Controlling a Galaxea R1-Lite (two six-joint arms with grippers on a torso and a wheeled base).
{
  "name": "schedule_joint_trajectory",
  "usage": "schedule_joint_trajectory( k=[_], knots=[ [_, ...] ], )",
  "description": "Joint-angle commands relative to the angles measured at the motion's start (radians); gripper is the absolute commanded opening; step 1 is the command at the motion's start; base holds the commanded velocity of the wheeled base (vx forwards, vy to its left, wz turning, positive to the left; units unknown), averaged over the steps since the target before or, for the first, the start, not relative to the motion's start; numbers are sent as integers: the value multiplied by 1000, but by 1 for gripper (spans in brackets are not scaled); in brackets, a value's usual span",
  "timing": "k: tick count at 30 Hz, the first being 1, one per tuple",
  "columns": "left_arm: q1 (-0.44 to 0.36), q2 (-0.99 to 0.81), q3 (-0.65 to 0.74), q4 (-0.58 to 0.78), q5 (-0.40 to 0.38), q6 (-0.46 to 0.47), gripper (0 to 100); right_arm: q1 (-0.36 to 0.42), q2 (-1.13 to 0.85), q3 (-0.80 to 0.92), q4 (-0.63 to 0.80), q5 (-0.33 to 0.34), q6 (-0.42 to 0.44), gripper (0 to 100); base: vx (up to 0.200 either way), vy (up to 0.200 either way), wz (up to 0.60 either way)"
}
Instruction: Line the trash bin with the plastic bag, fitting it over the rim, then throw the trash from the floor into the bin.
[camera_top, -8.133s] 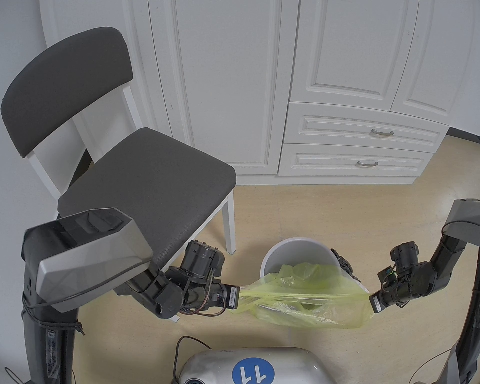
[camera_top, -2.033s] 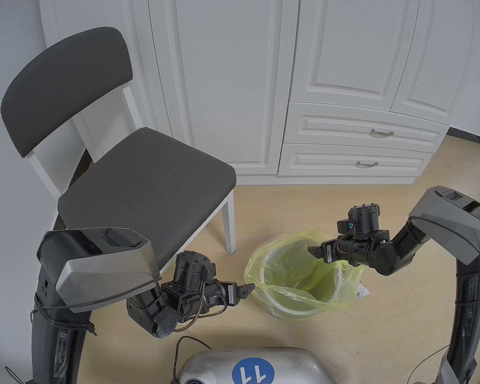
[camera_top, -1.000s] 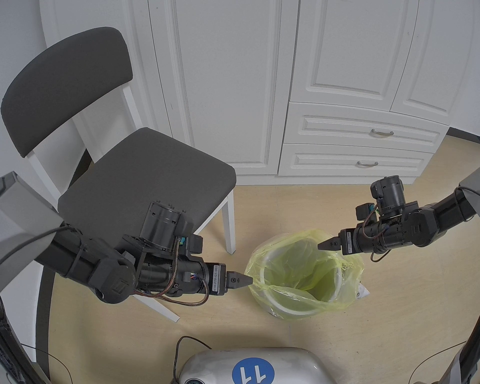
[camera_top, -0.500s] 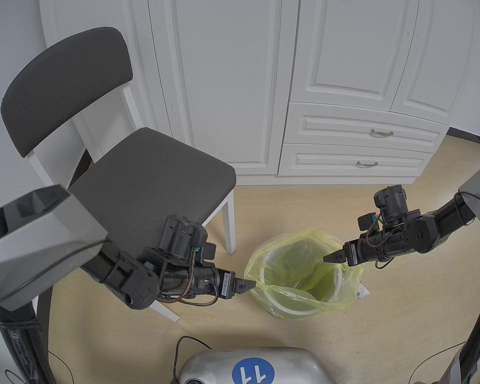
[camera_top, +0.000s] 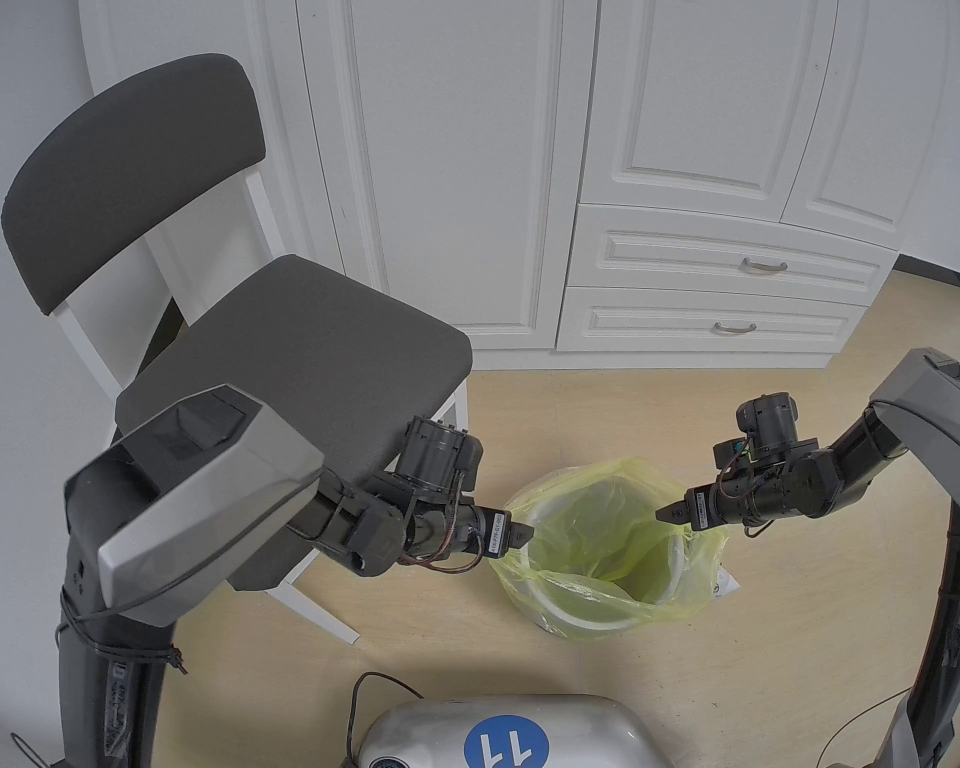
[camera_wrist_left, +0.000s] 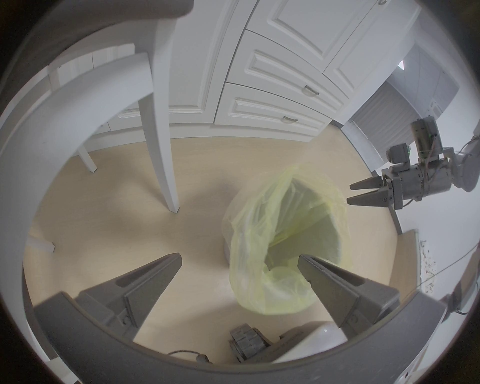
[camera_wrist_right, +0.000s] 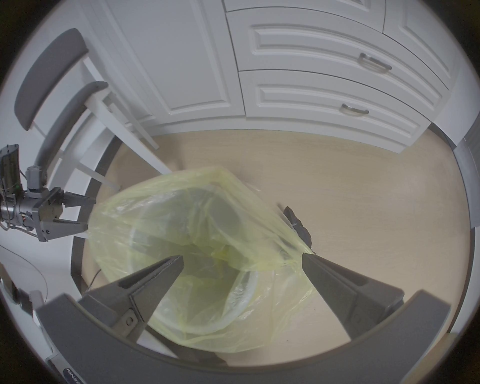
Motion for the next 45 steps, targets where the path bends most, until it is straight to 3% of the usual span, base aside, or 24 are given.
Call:
schedule_joint_trajectory(
  k=[1,7,19,25,35,45],
  knots=[
    [-4,147,-157,52,43,-1,100,-32,130,-61,-19,-19,2,100,0,0,0],
    [-3,212,-266,58,131,-19,100,-47,172,-117,-19,-61,46,100,0,0,0],
    [27,242,-396,67,168,-123,100,-50,226,-229,-28,-104,173,100,0,0,0],
    [39,298,-479,67,198,-131,100,-32,286,-240,-231,-127,258,100,0,0,0],
    [70,377,-595,75,215,-154,100,-36,367,-280,-275,-125,265,100,0,0,0],
    [116,439,-663,219,220,-155,100,-56,395,-328,-269,-119,319,100,0,0,0]
  ],
)
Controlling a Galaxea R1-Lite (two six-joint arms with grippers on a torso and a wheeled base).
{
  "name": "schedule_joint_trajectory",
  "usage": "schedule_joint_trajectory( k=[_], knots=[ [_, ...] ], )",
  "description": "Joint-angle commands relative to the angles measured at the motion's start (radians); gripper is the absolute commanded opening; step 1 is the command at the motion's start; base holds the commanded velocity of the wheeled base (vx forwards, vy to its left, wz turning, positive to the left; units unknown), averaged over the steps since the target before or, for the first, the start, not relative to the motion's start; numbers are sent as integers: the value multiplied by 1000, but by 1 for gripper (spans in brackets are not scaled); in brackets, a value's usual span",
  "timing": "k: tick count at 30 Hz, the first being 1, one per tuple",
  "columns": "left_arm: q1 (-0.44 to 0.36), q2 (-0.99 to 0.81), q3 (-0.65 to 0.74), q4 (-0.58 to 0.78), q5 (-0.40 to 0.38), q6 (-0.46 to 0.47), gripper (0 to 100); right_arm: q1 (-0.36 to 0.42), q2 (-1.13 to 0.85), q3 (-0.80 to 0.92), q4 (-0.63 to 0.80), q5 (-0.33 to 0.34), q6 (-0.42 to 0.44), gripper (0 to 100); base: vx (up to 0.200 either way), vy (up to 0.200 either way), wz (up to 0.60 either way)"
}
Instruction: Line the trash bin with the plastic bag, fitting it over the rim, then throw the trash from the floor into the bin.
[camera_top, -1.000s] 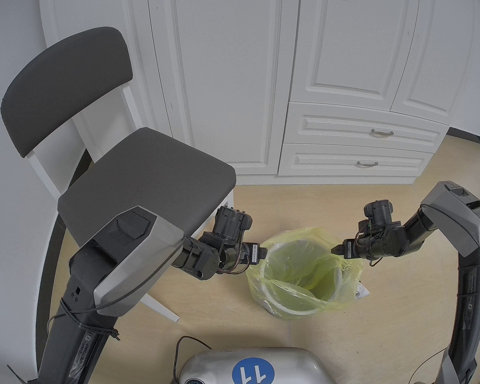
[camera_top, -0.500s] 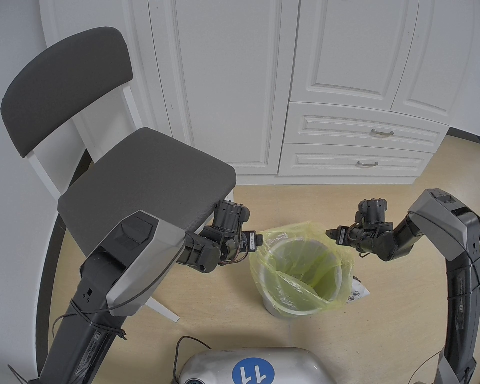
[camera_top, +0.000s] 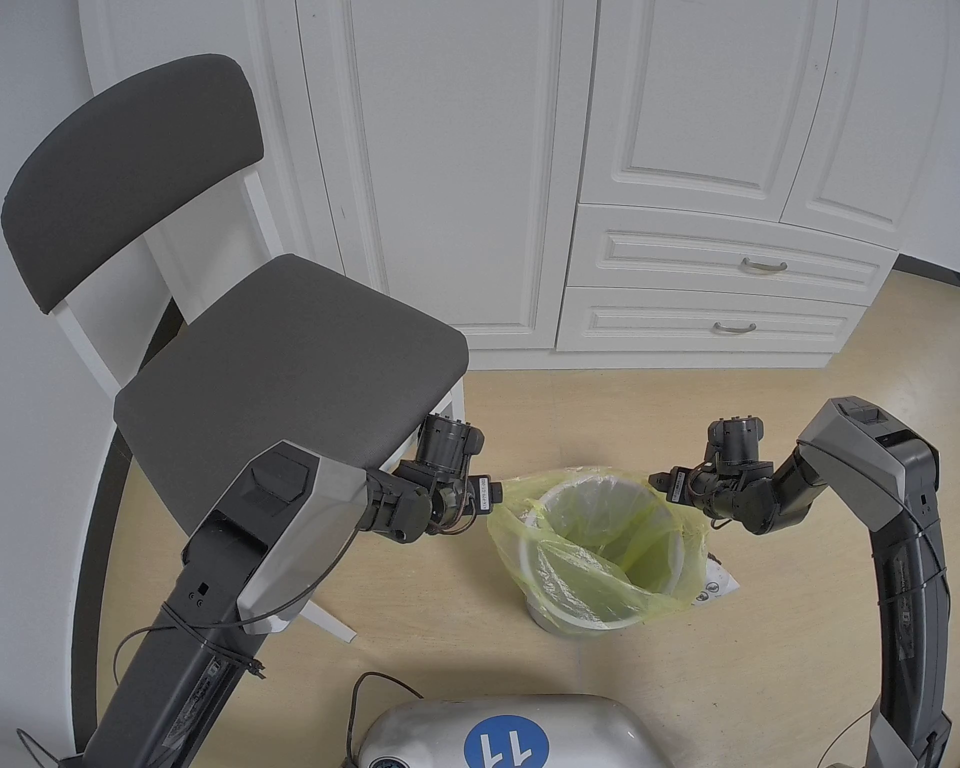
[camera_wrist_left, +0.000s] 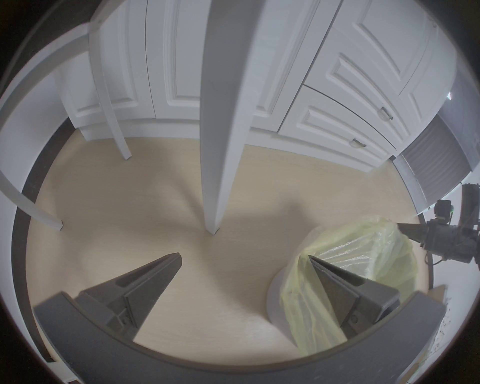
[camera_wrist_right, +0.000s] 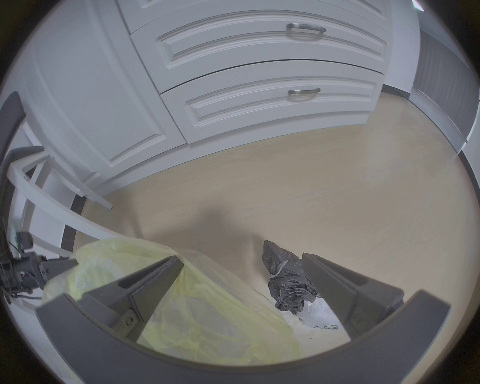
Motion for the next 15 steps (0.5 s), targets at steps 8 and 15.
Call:
schedule_joint_trajectory(
  k=[8,15],
  knots=[
    [4,-74,-8,95,25,-45,100,-5,-108,64,-2,26,35,100,0,0,0],
    [-28,-190,131,101,48,-50,100,9,-281,171,57,83,16,100,0,0,0]
  ],
)
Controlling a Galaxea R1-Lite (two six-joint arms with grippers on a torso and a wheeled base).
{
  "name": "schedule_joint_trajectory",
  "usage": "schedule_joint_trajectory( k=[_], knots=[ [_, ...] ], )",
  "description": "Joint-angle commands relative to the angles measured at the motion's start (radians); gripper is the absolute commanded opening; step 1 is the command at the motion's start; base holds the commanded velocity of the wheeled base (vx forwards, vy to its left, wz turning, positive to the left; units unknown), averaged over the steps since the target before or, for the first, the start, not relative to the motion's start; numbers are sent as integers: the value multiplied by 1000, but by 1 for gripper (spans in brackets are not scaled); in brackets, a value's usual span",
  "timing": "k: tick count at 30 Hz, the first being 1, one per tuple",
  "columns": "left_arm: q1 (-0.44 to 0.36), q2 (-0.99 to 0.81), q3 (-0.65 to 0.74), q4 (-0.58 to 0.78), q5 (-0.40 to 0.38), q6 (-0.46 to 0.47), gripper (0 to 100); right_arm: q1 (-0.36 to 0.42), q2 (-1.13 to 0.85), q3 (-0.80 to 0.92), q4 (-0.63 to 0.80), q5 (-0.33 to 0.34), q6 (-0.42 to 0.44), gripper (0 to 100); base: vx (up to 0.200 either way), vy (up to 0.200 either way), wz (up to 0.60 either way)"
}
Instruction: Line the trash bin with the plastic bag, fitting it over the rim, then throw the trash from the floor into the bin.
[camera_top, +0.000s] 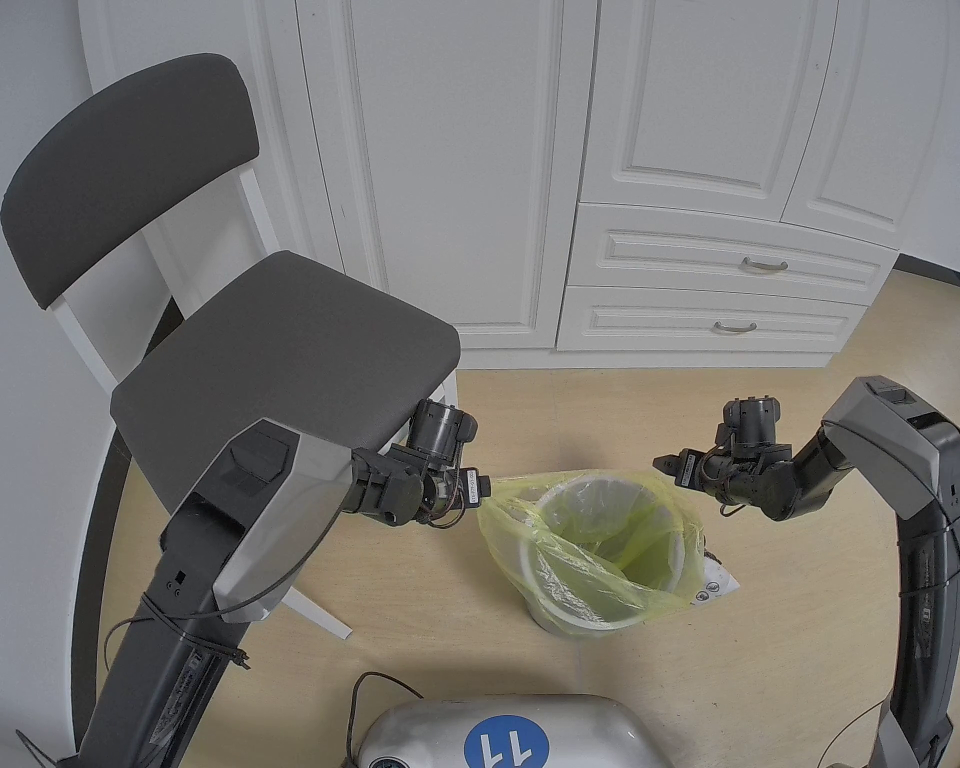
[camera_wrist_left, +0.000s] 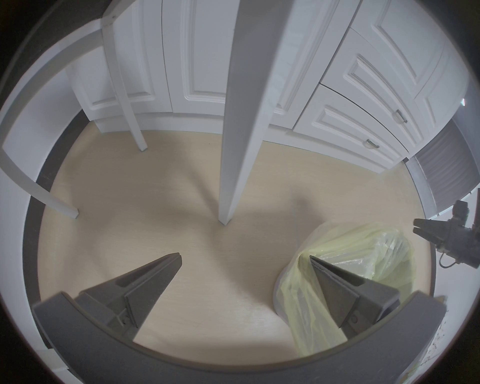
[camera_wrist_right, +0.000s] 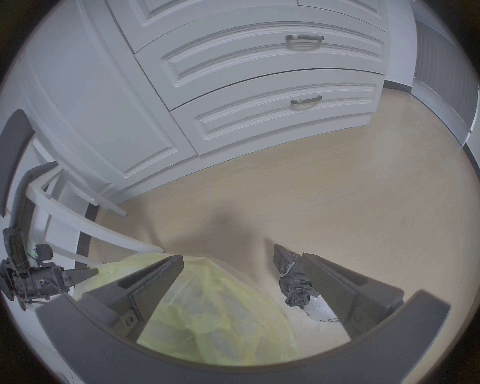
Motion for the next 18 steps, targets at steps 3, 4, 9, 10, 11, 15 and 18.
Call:
schedule_joint_trajectory(
  k=[3,4,9,10,11,15,18],
  knots=[
    [-29,-130,100,-1,27,-2,100,11,-210,112,88,30,-45,100,0,0,0],
    [-32,-139,109,-3,34,-4,100,11,-226,124,95,30,-52,100,0,0,0],
    [-49,-209,204,-7,27,-4,100,20,-290,196,84,33,-102,100,0,0,0],
    [-56,-223,228,-9,26,-4,100,20,-301,207,84,35,-116,100,0,0,0],
    [-59,-232,242,-10,26,-4,100,20,-307,212,85,36,-124,100,0,0,0],
    [-68,-266,288,-36,23,4,100,20,-322,228,85,44,-139,100,0,0,0],
    [-72,-271,300,-41,23,8,100,20,-324,232,88,46,-141,100,0,0,0]
  ],
)
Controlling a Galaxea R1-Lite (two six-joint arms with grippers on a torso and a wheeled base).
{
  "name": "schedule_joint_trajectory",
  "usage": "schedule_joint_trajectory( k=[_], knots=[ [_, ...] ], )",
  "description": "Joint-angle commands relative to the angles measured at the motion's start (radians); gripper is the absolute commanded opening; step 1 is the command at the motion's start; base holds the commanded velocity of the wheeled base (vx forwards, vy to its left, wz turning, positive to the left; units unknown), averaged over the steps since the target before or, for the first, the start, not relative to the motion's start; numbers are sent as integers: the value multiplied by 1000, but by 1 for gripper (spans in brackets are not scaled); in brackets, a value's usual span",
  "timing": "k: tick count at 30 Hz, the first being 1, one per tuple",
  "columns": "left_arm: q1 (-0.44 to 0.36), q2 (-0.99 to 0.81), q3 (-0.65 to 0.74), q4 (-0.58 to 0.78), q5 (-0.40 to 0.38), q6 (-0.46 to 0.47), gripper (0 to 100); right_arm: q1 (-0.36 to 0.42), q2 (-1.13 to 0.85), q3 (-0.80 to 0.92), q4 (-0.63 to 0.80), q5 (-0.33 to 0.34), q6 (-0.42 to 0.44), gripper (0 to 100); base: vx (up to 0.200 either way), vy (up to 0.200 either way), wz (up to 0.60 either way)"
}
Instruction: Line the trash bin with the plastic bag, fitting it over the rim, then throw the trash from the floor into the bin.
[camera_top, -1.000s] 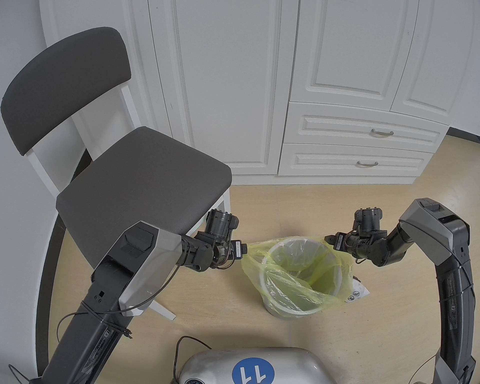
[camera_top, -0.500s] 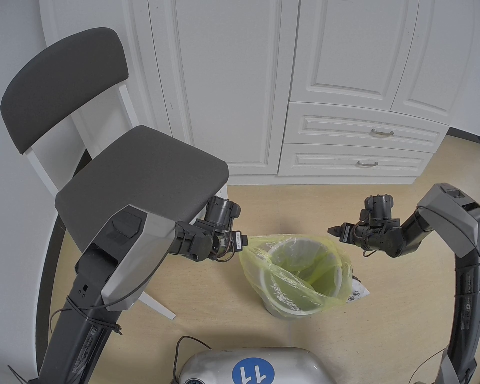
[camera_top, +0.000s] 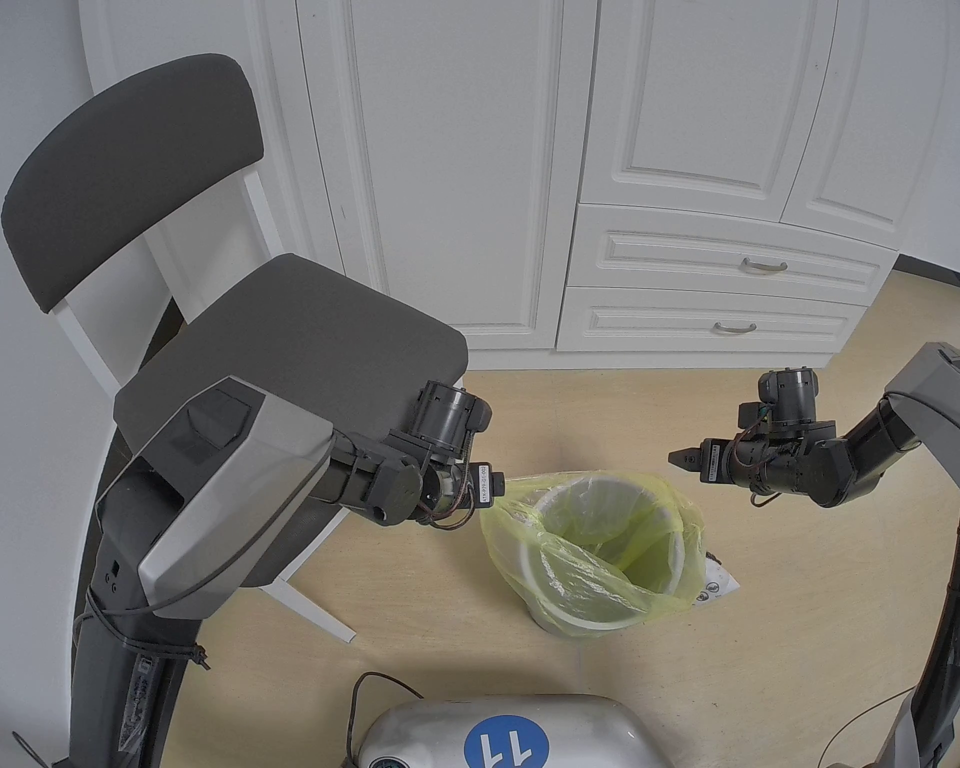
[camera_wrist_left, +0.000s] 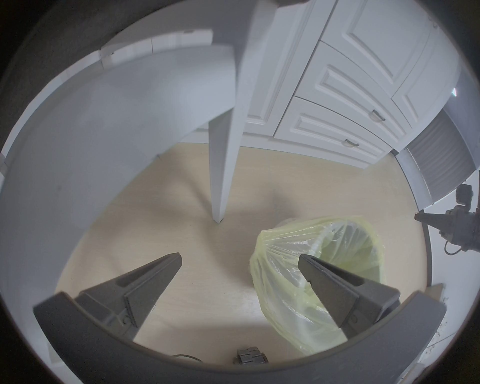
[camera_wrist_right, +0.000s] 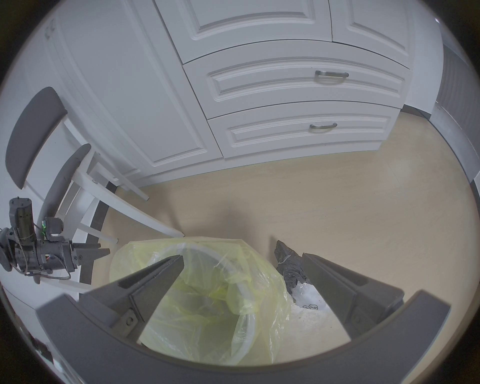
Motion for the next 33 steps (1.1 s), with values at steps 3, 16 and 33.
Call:
schedule_joint_trajectory(
  k=[3,16,33],
  knots=[
    [-12,-46,45,-1,0,3,100,1,-41,19,5,2,-8,100,0,0,0],
    [-98,-168,258,-97,-55,12,100,0,-95,64,9,23,-37,100,0,0,0],
    [-196,-376,396,-76,0,61,100,1,-231,232,-5,14,-123,100,0,0,0]
  ],
)
